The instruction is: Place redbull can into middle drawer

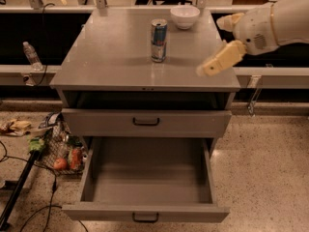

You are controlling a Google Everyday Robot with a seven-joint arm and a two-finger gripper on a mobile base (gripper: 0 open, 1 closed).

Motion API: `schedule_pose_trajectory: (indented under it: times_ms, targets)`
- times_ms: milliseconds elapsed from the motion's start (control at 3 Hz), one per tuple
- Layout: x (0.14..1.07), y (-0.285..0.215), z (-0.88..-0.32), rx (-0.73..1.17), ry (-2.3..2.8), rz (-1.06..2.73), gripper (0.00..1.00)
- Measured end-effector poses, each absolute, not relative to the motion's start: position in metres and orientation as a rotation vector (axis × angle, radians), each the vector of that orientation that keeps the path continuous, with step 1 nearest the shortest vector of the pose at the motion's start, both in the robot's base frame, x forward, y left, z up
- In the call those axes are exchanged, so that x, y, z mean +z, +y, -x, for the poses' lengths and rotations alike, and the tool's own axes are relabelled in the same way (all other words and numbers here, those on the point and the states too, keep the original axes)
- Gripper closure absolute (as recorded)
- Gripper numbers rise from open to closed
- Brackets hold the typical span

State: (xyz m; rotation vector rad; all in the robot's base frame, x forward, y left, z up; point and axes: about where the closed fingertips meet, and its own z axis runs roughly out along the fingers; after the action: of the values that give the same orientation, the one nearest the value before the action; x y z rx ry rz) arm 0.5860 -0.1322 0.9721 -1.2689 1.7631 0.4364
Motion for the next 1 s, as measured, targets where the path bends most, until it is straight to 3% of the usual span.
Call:
schedule_pose_trajectory:
  times_ms: [333, 1000]
  targets:
    - [0.986, -0.104, -0.636, 0.539, 1.628, 1.121, 0.0]
    - [0.948, -0.064, -0.753, 0.519, 1.728, 0.846, 0.0]
